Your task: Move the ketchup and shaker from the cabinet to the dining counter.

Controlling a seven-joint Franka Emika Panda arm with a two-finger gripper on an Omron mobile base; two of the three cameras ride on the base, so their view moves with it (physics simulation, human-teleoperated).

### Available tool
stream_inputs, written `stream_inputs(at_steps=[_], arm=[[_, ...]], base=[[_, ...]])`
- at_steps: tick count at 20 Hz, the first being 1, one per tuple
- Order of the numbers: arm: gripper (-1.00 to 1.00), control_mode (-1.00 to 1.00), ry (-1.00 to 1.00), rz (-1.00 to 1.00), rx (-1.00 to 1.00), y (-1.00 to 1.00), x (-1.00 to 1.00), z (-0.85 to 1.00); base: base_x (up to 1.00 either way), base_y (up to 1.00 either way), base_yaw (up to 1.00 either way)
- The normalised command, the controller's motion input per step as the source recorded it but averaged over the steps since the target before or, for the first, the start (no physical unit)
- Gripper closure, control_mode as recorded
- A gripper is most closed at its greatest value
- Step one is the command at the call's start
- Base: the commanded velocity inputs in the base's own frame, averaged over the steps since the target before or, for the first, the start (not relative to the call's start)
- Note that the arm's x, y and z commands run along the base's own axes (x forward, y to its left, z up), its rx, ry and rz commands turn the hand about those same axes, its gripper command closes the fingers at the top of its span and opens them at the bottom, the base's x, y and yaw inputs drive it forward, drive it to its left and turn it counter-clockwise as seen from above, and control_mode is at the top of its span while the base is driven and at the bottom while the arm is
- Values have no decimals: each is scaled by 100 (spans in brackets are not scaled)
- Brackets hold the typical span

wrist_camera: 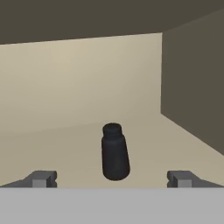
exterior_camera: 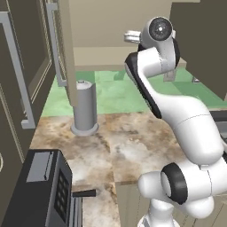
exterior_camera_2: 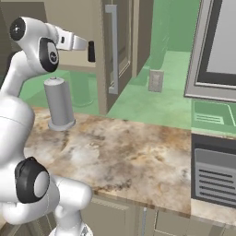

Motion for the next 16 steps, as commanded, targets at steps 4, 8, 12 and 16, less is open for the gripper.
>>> stream_inputs(at_steps=[4,8,12,16], arm=[[-100,-100,0,0,0,-12,21,-3],[-100,-100,0,0,0,-4,17,-12],[-100,-100,0,0,0,0,19,-6],[-100,-100,0,1,0,0,19,-7]], base=[[0,0,0],[0,0,0],[0,0,0],[0,0,0]])
